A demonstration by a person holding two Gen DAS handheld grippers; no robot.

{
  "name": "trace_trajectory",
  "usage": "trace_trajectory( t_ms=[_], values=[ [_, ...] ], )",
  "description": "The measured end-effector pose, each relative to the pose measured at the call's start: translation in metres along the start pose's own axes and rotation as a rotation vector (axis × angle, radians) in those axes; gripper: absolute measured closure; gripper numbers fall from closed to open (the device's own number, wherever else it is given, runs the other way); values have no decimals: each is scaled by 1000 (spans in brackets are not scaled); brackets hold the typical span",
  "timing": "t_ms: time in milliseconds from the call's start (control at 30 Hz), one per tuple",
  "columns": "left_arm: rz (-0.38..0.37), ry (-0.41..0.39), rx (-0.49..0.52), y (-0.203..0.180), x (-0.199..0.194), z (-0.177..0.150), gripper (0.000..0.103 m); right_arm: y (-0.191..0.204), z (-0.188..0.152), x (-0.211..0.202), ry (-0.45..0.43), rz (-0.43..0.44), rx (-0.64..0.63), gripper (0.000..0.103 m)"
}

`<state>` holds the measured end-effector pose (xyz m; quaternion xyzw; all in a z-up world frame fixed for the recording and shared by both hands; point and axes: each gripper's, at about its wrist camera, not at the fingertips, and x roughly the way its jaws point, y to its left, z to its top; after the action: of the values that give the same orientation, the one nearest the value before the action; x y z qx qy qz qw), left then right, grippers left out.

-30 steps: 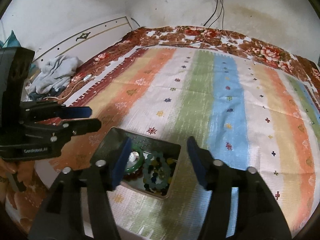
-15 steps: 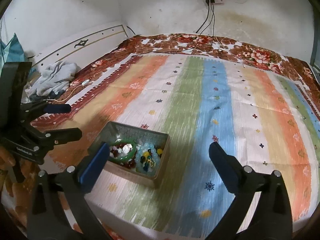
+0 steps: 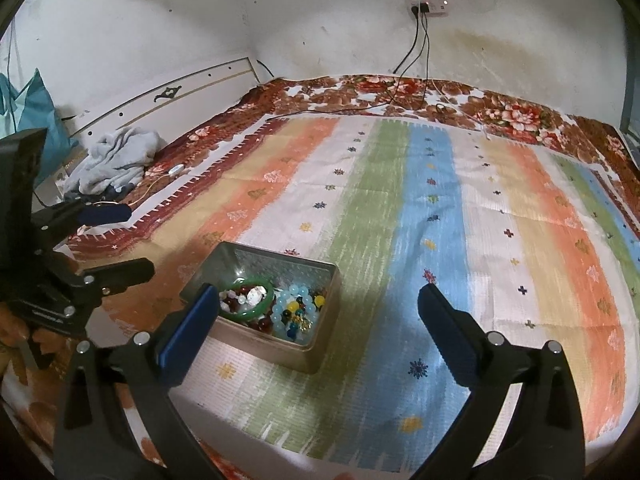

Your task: Organize jewelry

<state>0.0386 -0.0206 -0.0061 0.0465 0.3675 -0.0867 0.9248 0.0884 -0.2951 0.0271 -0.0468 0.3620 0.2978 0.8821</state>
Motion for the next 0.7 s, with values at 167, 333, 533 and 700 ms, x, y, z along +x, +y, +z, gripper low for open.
trace_trajectory(
  t_ms=[167,333,533,700],
  values=[
    [1,-15,34,-9,-2,-4,6,5,-3,2,8,8,-15,5],
    [-12,-34,28,-11,-5,-4,6,7,-6,6,25,1,-28,5],
    [-16,-47,23,-12,-7,-6,6,9,-7,8,34,-1,-37,5],
    [-13,-46,9,-12,-7,-6,6,10,-8,8,28,3,-39,5]
  ],
)
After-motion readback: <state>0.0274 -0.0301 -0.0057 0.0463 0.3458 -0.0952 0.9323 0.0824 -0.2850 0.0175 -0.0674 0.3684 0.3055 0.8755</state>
